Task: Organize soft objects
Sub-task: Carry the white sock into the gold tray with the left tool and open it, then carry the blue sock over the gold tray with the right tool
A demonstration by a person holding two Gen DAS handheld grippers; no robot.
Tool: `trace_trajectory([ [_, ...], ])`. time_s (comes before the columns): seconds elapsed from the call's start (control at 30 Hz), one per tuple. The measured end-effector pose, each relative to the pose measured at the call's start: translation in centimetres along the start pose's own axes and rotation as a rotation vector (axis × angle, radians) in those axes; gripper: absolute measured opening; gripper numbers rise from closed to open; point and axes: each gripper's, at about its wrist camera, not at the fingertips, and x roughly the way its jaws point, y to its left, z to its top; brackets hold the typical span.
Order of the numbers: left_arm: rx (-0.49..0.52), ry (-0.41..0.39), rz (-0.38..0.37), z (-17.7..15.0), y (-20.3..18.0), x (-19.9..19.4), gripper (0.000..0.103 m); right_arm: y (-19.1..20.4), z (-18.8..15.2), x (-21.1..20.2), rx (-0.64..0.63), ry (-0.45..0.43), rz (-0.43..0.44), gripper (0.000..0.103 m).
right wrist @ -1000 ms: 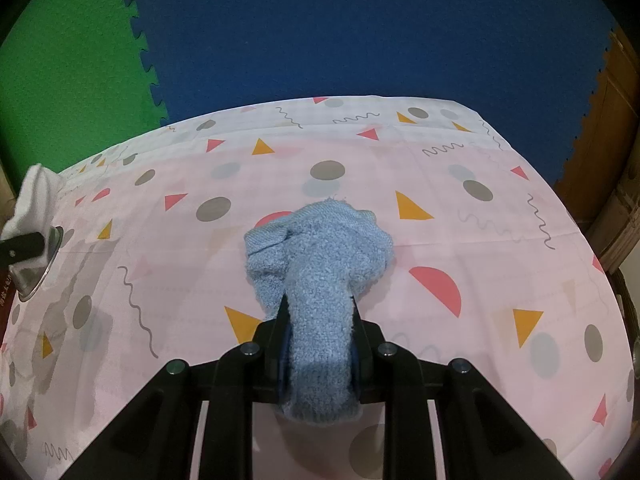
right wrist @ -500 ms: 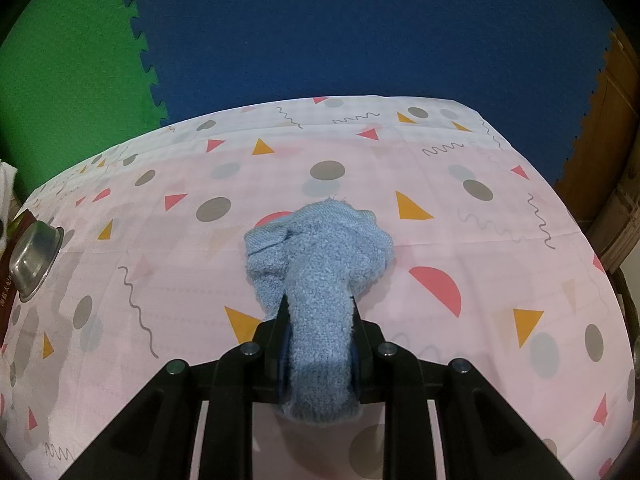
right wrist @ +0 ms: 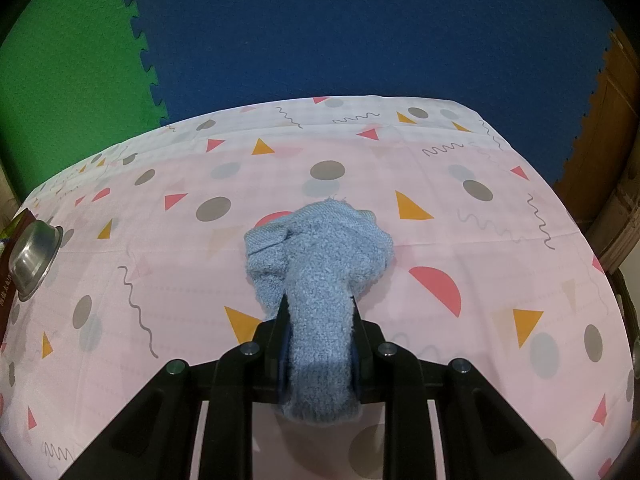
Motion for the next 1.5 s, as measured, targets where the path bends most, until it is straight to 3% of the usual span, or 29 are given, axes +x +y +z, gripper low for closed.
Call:
trace_trajectory([
  [0.17, -0.063, 0.006, 0.047, 1.3, 4.3, 0.8, 0.027, 0.0, 0.0, 0.0, 0.000, 0.000, 0.000, 0.024],
  [0.43, -0.115, 0.083, 0.019, 1.8, 8.4, 4.0, 0.029, 0.1, 0.0, 0.0, -0.001, 0.001, -0.002, 0.024],
  [0.63, -0.103, 0.121, -0.004, 2.0, 8.7, 6.3, 0.032, 0.1, 0.0, -0.1, -0.004, 0.002, -0.008, 0.024],
  [0.93, 0.006, 0.177, 0.002, 1.5, 6.5, 8.6, 0.037, 0.2, 0.0, 0.0, -0.005, 0.002, -0.009, 0.024],
  [1.07, 0.010, 0.178, 0.012, 1.4, 6.5, 8.8, 0.049, 0.2, 0.0, 0.0, -0.005, 0.002, -0.010, 0.024],
  [1.27, -0.014, 0.163, 0.008, 1.6, 6.9, 8.0, 0.064, 0.2, 0.0, 0.0, -0.005, 0.003, -0.010, 0.024],
  [1.5, -0.012, 0.091, -0.008, 2.0, 6.8, 4.0, 0.069, 0.2, 0.0, 0.0, -0.005, 0.003, -0.011, 0.024],
])
